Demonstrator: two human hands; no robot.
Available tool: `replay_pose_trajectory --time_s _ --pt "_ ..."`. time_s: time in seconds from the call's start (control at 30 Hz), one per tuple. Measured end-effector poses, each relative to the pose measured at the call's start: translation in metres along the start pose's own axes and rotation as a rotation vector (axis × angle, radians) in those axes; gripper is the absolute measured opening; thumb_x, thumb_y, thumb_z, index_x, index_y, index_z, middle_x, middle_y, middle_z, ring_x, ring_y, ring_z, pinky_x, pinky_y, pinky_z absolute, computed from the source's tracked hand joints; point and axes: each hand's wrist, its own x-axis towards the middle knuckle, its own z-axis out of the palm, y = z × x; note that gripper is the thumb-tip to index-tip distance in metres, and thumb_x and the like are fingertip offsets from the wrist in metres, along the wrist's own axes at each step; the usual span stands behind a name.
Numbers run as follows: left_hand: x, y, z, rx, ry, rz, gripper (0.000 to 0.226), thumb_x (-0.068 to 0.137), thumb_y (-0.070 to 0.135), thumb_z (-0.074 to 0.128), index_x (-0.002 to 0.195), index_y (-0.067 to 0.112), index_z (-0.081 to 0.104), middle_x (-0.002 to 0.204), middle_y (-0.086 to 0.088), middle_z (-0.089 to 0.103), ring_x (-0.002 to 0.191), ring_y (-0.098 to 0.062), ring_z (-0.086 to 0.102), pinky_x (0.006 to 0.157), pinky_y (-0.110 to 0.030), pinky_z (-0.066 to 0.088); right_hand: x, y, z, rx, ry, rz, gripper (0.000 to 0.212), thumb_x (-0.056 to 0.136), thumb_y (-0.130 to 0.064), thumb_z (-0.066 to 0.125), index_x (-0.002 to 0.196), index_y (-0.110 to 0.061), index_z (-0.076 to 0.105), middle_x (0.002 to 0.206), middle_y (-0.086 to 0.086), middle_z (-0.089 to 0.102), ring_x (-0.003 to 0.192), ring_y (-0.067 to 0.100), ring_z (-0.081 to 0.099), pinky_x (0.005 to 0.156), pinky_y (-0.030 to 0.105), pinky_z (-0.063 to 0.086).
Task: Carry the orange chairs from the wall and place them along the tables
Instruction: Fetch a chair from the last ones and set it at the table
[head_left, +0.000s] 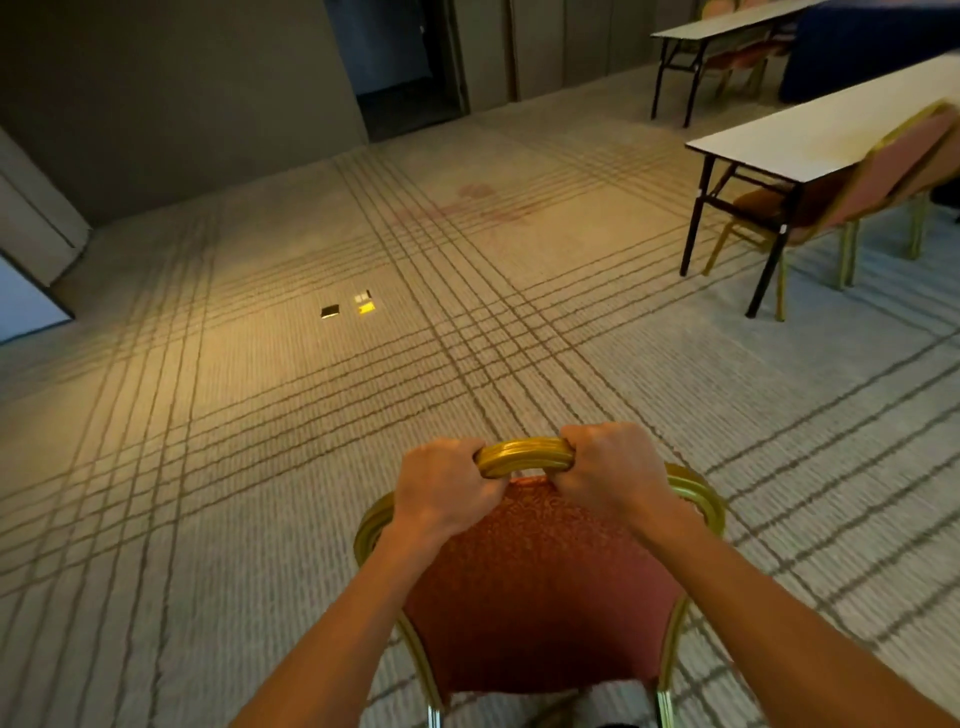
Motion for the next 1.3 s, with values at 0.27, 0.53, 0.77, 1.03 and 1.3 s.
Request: replay_pose_trajectory --time_s 0.27,0.53,0.77,1.03,1.3 --pt "0.173 -0.048 -0.004 -0.08 -0.011 -0.052 0.035 0.087 0.052 0.058 0.065 0.026 0.05 0.064 0.002 0.059 0.069 -0.026 0.063 0.06 -0.036 0.047 0.173 0.05 0.049 0.034 -0.025 -0.05 0.027 0.07 -0.043 0.065 0.063 -0.018 0.058 0.055 0.004 0.062 0.049 0.029 0.059 0.047 0.03 0.037" --pt "0.351 -0.14 0.042 -0.093 0.005 -0.074 0.036 0.086 0.052 0.059 0.066 0.023 0.058 0.072 -0.002 0.069 0.073 -0.028 0.067 0.062 -0.037 0.049 0.349 0.077 0.155 0.003 -0.048 -0.077 0.027 0.071 -0.045 0.058 0.062 -0.019 0.058 0.053 0.005 0.062 0.048 0.032 0.059 0.047 0.029 0.038" --pt "0.525 -0.197 0.05 -0.084 -0.026 -0.012 0.035 0.083 0.053 0.057 0.077 0.022 0.07 0.073 -0.001 0.07 0.074 -0.025 0.067 0.064 -0.036 0.05 0.501 0.112 0.208 -0.017 -0.012 0.002 0.031 0.073 -0.048 0.053 0.06 -0.02 0.055 0.049 0.001 0.058 0.043 0.028 0.055 0.043 0.03 0.038" --pt "0.718 -0.231 0.054 -0.016 -0.012 0.103 0.033 0.085 0.051 0.058 0.084 0.021 0.072 0.083 -0.004 0.074 0.085 -0.029 0.069 0.069 -0.037 0.049 0.66 0.174 0.255 -0.069 -0.019 0.075 0.025 0.073 -0.04 0.065 0.063 -0.018 0.059 0.052 0.005 0.059 0.046 0.031 0.056 0.049 0.029 0.029" --pt "0.907 -0.238 0.104 -0.02 -0.083 0.096 0.032 0.087 0.052 0.059 0.082 0.021 0.069 0.08 -0.003 0.073 0.081 -0.026 0.068 0.069 -0.036 0.05 0.808 0.277 0.343 -0.054 -0.094 0.106 0.027 0.081 -0.045 0.07 0.08 -0.018 0.067 0.072 0.009 0.071 0.071 0.035 0.067 0.059 0.036 0.041"
